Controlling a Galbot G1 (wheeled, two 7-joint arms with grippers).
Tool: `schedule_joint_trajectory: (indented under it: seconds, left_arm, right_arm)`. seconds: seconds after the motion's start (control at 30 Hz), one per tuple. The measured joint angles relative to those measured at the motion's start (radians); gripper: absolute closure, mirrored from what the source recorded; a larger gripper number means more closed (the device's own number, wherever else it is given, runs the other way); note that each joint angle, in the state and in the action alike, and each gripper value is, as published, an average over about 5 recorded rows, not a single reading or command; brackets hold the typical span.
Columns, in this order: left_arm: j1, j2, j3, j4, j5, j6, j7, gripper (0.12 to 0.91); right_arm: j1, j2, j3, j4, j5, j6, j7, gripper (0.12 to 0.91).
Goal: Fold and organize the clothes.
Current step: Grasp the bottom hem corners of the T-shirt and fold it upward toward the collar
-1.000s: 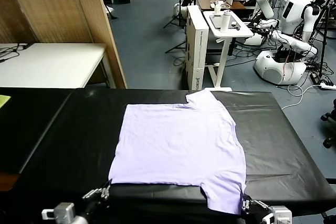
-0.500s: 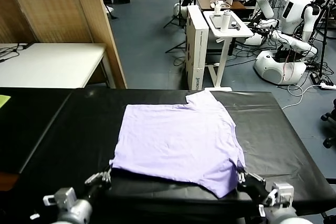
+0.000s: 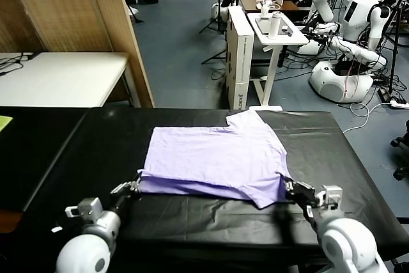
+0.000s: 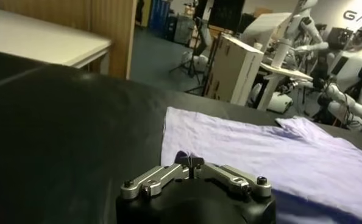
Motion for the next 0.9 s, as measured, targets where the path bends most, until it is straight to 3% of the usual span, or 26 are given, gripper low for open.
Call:
schedule_joint_trajectory:
  seconds: [0.6,0.7,0.8,0.9]
  left_arm:
    - [-0.043,0.006,0.014,0.085,0.050,-0.014,0.028,0.882]
    - [-0.053,0.003,0.020,0.099,0.054,-0.015,0.033,0.882]
    - [-0.058,0.002,0.022,0.110,0.060,-0.017,0.038,0.862]
    - [-0.057,0.001,0.019,0.111,0.067,-0.022,0.043,0.739]
  right_arm:
    - [0.093,0.041,-0.039,-0.120,-0.053,0.032,-0.008,0.877]
    - [0.086,0.036,-0.034,-0.113,-0.055,0.025,-0.025,0.776]
    - [0.067,0.024,-0.022,-0.088,-0.056,0.018,-0.038,0.590]
    - [0.034,0.007,-0.004,-0.047,-0.056,0.014,-0.043,0.419]
